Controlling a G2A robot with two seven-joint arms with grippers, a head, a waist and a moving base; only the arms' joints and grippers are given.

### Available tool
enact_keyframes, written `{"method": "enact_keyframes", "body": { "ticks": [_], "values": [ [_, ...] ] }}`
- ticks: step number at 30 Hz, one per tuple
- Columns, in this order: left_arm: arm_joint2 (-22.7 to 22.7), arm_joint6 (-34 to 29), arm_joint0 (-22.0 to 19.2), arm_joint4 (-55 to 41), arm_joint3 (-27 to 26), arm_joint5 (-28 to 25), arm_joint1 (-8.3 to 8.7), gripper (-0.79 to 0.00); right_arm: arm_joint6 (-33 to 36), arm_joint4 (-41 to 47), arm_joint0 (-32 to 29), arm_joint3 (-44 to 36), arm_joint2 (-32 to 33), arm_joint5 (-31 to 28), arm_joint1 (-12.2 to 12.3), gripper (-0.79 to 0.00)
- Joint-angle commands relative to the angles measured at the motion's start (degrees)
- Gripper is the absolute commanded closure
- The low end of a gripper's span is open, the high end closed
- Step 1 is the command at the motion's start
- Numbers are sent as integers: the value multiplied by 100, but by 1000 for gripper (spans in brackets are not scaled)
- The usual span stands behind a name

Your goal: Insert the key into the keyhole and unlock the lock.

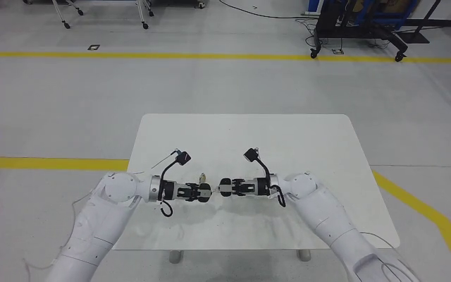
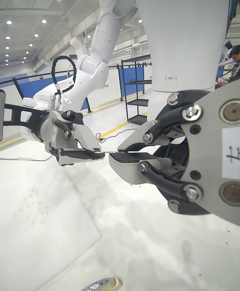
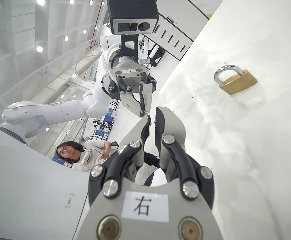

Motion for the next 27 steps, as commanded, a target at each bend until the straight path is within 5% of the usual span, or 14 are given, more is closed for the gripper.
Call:
{"method": "enact_keyframes", "body": {
  "ticks": [1, 6, 10, 16, 17, 18, 19, 27],
  "values": [
    [19, 6, -5, -9, 0, -1, 4, 0, 15, 46, 20, 7, -50, 15, -2, -111],
    [77, 2, -37, -31, 32, 4, 13, 0, 1, 116, 68, 35, -148, 1, 7, -102],
    [123, 16, -61, -35, 47, -4, 18, 0, -7, 166, 92, 48, -218, -7, 20, 0],
    [164, 95, -66, -37, 62, -19, 30, 0, -7, 221, 121, 49, -314, -7, 44, 0],
    [170, 115, -63, -43, 61, -15, 32, -68, -12, 229, 125, 51, -325, -12, 49, 0],
    [173, 134, -61, -52, 60, -15, 34, -369, -16, 241, 128, 50, -336, -16, 55, 0],
    [173, 147, -55, -104, 61, -12, 35, -785, -18, 252, 132, 50, -344, -18, 62, 0],
    [-25, 88, -74, -703, 199, -96, 78, -785, -322, 529, 15, -95, 33, -323, 303, 0]
  ]
}}
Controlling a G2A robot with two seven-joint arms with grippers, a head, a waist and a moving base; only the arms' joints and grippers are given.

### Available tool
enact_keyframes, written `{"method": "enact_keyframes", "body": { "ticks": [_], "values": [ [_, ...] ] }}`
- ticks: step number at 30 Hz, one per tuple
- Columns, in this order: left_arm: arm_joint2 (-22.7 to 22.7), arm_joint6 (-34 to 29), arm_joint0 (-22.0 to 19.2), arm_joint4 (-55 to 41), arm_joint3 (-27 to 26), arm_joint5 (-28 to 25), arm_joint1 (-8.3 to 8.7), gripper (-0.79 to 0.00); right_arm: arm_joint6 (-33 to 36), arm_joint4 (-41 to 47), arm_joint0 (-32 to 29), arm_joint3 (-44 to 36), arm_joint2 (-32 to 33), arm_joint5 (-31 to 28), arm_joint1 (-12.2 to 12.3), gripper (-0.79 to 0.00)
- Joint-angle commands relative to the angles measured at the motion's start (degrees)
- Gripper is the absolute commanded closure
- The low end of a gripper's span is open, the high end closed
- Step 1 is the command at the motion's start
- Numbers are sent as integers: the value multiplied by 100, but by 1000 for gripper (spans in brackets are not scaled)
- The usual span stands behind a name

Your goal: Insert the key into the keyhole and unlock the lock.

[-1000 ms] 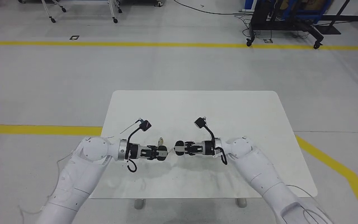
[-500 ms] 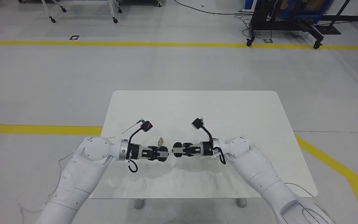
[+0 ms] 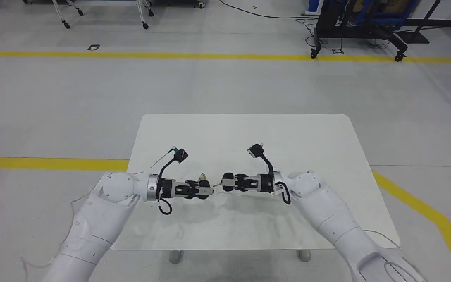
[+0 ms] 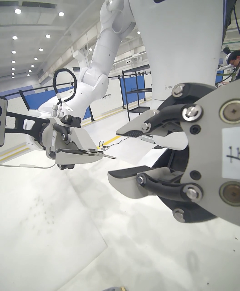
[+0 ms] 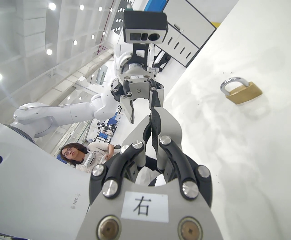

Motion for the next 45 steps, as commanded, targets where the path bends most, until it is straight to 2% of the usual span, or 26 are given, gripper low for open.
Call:
{"method": "enact_keyframes", "body": {
  "ticks": [1, 8, 18, 21, 22, 27, 28, 29, 30, 31, 32, 37, 40, 45],
  "values": [
    [-79, 50, -4, -70, 39, -5, 17, -785, -105, 22, -84, -60, 199, -105, 109, 0],
    [-366, 103, 0, -352, 110, 28, 77, -785, -563, 108, -817, -680, 1195, -563, 637, 0],
    [-366, 103, 0, -352, 110, 28, 77, -785, -585, 124, -863, -724, 1239, -586, 661, 0],
    [-389, 634, 95, 558, -182, 42, 110, -785, -585, 124, -863, -724, 1239, -586, 661, 0],
    [-414, 956, 148, 1137, -348, 192, 132, -785, -585, 124, -863, -724, 1239, -586, 661, 0],
    [-119, 1963, 364, 3525, -1275, 1516, 152, -785, -585, 124, -863, -724, 1239, -586, 661, 0],
    [-16, 1944, 356, 3683, -1343, 1597, 142, -770, -585, 124, -863, -724, 1239, -586, 661, 0],
    [65, 1956, 301, 3833, -1310, 1727, 128, -668, -585, 124, -863, -724, 1239, -586, 661, 0],
    [118, 1953, 260, 3947, -1276, 1830, 119, -468, -585, 124, -863, -724, 1239, -586, 661, 0],
    [223, 1955, 175, 4198, -1247, 2001, 102, -397, -585, 124, -863, -724, 1239, -586, 661, 0],
    [369, 2006, 86, 4454, -1214, 2213, 72, -369, -585, 124, -863, -724, 1239, -586, 661, 0],
    [775, 1973, -159, 5060, -1170, 2610, -15, -283, -585, 124, -863, -724, 1239, -586, 661, 0],
    [918, 1937, -235, 5417, -1181, 2841, -45, -274, -585, 124, -863, -724, 1239, -586, 661, 0],
    [1017, 1800, -290, 5605, -1216, 2815, -67, -274, -585, 124, -863, -724, 1239, -586, 661, 0]
  ]
}}
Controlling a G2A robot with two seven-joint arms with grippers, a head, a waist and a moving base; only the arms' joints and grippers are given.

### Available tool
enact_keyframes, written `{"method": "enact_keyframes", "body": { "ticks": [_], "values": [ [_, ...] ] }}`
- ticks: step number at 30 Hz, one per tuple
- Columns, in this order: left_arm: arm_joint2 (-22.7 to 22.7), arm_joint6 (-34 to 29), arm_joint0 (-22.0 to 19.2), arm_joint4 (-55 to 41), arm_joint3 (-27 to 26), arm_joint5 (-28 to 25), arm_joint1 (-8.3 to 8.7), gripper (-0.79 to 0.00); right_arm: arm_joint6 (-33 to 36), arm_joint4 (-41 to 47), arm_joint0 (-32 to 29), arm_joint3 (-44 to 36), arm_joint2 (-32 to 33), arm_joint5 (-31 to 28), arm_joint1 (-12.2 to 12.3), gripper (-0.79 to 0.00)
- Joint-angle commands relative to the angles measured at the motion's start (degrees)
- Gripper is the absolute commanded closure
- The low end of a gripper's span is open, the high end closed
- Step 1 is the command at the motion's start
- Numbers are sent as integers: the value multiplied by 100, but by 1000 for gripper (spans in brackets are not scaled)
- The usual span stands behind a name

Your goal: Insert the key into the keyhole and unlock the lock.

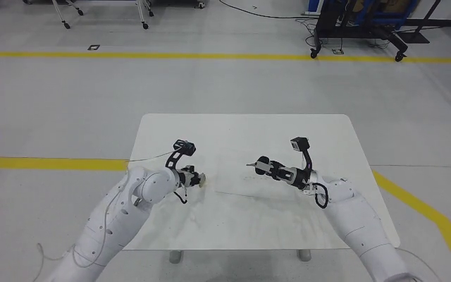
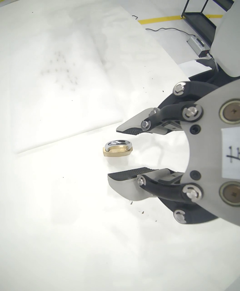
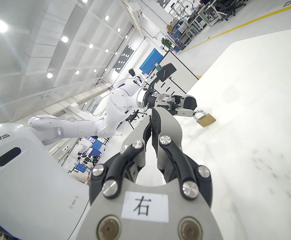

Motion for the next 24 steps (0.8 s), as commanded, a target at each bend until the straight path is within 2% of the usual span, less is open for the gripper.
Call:
{"method": "enact_keyframes", "body": {
  "ticks": [1, 10, 15, 19, 21, 23, 24],
  "values": [
    [41, -59, -14, 99, -17, 27, -9, -280, 0, 0, 0, 0, 0, 0, 0, 0],
    [308, -250, -207, 344, 114, 162, -108, -268, 0, 0, 0, 0, 0, 0, 0, 0],
    [469, -287, -317, 396, 223, 211, -183, -166, 0, 0, 0, 0, 0, 0, 0, 0],
    [627, -340, -469, 468, 384, 298, -261, -212, 0, 0, 0, 0, 0, 0, 0, 0],
    [693, -347, -548, 463, 468, 334, -304, -169, 0, 0, 0, 0, 0, 0, 0, 0],
    [745, -360, -614, 451, 545, 344, -341, -77, 0, 0, 0, 0, 0, 0, 0, 0],
    [769, -367, -642, 459, 582, 364, -358, -6, 0, 0, 0, 0, 0, 0, 0, 0]
  ]
}}
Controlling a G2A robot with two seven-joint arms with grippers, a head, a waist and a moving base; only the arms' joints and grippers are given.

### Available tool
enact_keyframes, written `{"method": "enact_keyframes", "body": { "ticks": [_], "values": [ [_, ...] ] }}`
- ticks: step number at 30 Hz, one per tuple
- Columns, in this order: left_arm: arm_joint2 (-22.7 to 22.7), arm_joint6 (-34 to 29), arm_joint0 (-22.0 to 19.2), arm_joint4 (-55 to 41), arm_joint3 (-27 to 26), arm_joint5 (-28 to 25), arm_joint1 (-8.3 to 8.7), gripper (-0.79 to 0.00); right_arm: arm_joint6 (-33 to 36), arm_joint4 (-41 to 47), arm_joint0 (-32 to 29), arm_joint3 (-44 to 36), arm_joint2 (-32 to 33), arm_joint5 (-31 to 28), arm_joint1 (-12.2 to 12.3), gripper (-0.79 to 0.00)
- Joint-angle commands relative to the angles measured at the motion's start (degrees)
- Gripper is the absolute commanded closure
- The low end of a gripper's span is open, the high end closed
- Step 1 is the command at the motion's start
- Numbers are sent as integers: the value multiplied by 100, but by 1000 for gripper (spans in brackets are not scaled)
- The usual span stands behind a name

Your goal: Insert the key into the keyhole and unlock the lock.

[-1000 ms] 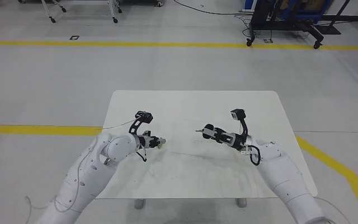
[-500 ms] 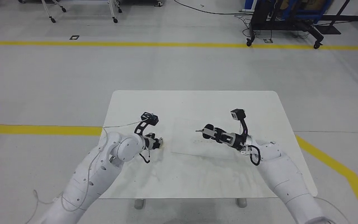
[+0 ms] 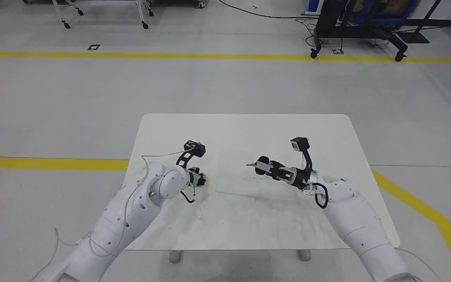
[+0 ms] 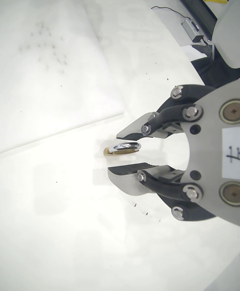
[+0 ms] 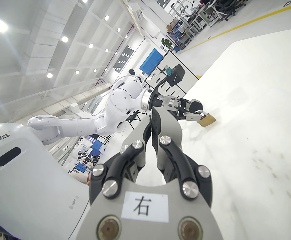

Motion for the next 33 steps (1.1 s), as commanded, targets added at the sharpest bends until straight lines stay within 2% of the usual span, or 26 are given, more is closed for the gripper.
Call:
{"method": "enact_keyframes", "body": {
  "ticks": [1, 11, 16, 20, 29, 31, 33],
  "values": [
    [47, -7, -48, 13, 64, 26, -31, 0, 0, 0, 0, 0, 0, 0, 0, 0],
    [163, 39, -144, 137, 287, 266, -150, 0, 0, 0, 0, 0, 0, 0, 0, 0],
    [117, 266, -114, 37, 290, 316, -197, 0, 0, 0, 0, 0, 0, 0, 0, 0],
    [-71, 440, 0, -228, 188, 190, -187, 0, 0, 0, 0, 0, 0, 0, 0, 0],
    [-71, 440, 0, -228, 188, 190, -187, 0, 0, 0, 0, 0, 0, 0, 0, 0],
    [-212, 588, 105, -704, 158, -170, -183, 0, 0, 0, 0, 0, 0, 0, 0, 0],
    [-612, 639, 135, -1531, 411, -831, -139, 0, 0, 0, 0, 0, 0, 0, 0, 0]
  ]
}}
